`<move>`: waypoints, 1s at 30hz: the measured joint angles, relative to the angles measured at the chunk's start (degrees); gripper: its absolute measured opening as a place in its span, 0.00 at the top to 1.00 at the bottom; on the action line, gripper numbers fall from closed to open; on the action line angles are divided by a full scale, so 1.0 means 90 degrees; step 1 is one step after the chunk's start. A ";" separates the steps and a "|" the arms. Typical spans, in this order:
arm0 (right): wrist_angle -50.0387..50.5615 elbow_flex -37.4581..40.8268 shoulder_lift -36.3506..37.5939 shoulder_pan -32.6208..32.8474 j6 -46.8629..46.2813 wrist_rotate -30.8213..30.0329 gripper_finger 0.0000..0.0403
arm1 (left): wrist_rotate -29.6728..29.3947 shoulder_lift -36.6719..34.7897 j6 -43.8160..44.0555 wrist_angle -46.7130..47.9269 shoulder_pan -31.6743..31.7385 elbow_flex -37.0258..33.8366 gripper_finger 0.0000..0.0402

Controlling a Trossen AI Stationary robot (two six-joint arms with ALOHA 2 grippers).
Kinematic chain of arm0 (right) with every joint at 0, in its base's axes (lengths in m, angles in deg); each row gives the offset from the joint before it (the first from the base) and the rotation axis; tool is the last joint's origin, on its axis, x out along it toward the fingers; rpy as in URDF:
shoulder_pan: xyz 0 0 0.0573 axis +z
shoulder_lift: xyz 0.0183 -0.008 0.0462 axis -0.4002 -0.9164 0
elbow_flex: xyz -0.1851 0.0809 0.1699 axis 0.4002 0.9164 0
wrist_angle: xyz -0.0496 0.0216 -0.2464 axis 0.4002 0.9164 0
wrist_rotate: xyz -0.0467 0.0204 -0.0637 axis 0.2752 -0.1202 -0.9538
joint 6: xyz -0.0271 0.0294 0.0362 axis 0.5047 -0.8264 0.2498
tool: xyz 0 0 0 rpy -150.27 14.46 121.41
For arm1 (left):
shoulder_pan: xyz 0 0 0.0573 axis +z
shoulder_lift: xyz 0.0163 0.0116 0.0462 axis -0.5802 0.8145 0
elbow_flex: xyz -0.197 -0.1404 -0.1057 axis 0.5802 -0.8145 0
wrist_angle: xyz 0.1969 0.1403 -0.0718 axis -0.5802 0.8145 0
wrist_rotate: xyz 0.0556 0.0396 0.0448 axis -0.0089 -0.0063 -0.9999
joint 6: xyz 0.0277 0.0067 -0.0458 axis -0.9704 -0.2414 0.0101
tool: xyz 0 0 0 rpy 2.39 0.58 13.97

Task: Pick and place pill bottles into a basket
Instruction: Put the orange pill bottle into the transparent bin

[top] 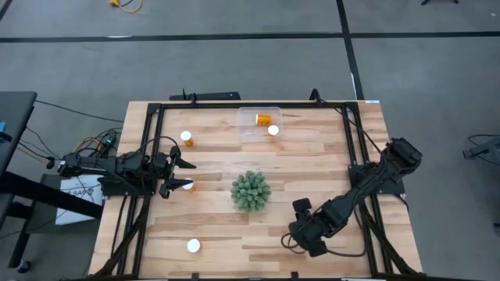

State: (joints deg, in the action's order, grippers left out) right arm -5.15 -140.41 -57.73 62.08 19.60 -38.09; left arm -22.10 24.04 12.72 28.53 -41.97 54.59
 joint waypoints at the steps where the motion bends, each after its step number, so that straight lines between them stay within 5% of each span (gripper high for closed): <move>1: 0.0002 0.0000 0.0000 -0.0054 0.0050 0.0000 0.51 | 0.0000 0.0000 0.0000 0.0000 0.0000 0.0000 0.37; 16: 0.0128 0.0005 0.0151 -0.1036 0.0786 0.0057 0.53 | 0.0000 0.0000 0.0000 0.0000 0.0000 0.0000 0.37; 30: 0.0383 0.0002 0.1807 -0.2340 0.1072 -0.0031 0.53 | 0.0000 0.0001 0.0000 0.0000 0.0000 -0.0001 0.37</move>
State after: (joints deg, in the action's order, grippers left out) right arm -1.70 -140.39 -41.47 41.02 29.24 -38.37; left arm -22.10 24.05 12.72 28.53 -41.97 54.58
